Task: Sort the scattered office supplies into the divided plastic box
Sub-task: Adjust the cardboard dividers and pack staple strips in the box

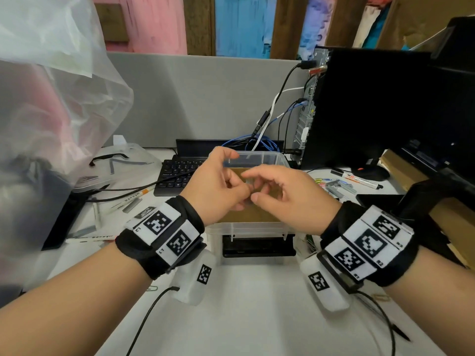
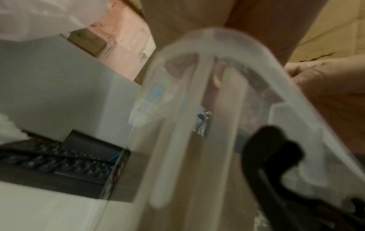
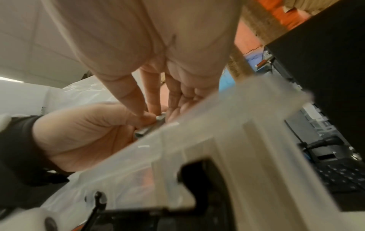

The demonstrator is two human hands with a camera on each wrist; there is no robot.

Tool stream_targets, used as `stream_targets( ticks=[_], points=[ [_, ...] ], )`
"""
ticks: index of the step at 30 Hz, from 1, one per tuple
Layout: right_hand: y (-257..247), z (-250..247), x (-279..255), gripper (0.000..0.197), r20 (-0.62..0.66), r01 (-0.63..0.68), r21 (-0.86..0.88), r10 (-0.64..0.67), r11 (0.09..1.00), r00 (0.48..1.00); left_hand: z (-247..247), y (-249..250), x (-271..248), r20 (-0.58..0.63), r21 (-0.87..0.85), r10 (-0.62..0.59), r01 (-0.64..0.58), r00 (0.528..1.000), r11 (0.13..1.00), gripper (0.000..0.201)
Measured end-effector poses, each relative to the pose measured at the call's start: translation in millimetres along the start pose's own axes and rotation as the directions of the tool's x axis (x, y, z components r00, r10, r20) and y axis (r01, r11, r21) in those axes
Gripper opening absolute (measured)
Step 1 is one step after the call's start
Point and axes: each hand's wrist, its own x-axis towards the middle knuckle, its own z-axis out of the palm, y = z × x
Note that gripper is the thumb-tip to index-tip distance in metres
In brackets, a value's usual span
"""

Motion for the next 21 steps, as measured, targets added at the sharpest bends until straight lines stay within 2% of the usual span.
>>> stream_targets(
  ticks=[2,6,9,12,15,18,21],
  points=[
    [-5.8,-8.2,2.1,0.030,0.080,-0.002,-0.042,0.005,0.999,0.997,-1.7,-0.5,-1.8,0.027,0.087,0.055,-0.057,0.998,0.995,0.053],
    [-7.4,-21.3,13.5,0.035,0.191,-0.057,-0.100,0.075,0.993,0.979,-7.5,-3.2,-3.7,0.065,0.221,0.119,-0.130,0.991,0.966,0.052],
    [-1.3,-22.9,26.4,0.041,0.321,-0.150,-0.114,0.180,0.982,0.930,-19.3,-7.8,0.1,0.046,0.363,0.233,-0.233,0.971,0.902,0.033],
    [5.2,-11.5,36.1,0.043,0.487,-0.210,-0.185,0.275,0.960,0.829,-33.0,-19.8,11.0,0.046,0.512,0.308,-0.287,0.950,0.809,0.018],
    [12.1,2.0,42.6,0.042,0.596,-0.241,-0.237,0.337,0.941,0.729,-35.3,-37.9,17.2,0.114,0.562,0.318,-0.325,0.941,0.761,0.030],
    [21.3,12.0,49.8,0.038,0.683,-0.305,-0.241,0.384,0.921,0.620,-34.0,-49.2,18.1,0.155,0.443,0.293,-0.331,0.944,0.833,0.041],
    [29.7,24.7,58.6,0.037,0.750,-0.338,-0.276,0.422,0.900,0.509,-33.1,-52.7,19.3,0.146,0.343,0.284,-0.318,0.948,0.884,0.053]
  ],
)
